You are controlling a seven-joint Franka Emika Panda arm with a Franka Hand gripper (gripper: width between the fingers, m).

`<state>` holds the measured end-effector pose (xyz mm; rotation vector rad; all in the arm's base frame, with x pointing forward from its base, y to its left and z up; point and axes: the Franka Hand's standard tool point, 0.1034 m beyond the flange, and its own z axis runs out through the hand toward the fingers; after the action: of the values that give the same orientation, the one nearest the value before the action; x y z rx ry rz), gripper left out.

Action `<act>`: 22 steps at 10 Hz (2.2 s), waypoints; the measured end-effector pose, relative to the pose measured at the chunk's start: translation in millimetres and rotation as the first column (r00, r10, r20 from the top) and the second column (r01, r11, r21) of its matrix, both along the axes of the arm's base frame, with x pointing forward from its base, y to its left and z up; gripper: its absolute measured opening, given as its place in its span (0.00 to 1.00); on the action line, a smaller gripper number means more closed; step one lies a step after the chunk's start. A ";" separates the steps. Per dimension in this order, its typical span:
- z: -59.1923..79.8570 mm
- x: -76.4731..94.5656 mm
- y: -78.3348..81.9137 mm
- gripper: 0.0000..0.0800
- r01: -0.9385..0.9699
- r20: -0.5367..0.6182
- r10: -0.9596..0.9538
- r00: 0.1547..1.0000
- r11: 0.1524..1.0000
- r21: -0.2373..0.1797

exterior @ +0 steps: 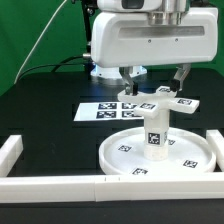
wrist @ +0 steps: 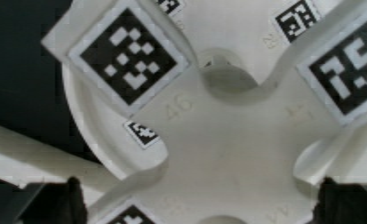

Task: Assemble round table

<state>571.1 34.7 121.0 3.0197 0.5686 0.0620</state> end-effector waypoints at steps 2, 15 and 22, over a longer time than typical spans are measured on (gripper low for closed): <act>-10.2 -3.0 -0.8 0.81 0.005 -0.005 -0.005 1.000 1.000 -0.009; -17.1 -8.4 1.2 0.55 0.434 0.090 -0.437 0.895 0.899 0.052; -15.8 -10.4 3.9 0.55 0.974 -0.036 -0.988 0.148 0.139 0.181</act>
Offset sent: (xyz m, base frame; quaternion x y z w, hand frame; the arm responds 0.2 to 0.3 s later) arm -0.0001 0.0052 -0.0031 0.0019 -0.0138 0.0035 0.9999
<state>560.7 38.6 105.2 2.7636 -1.6140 0.1693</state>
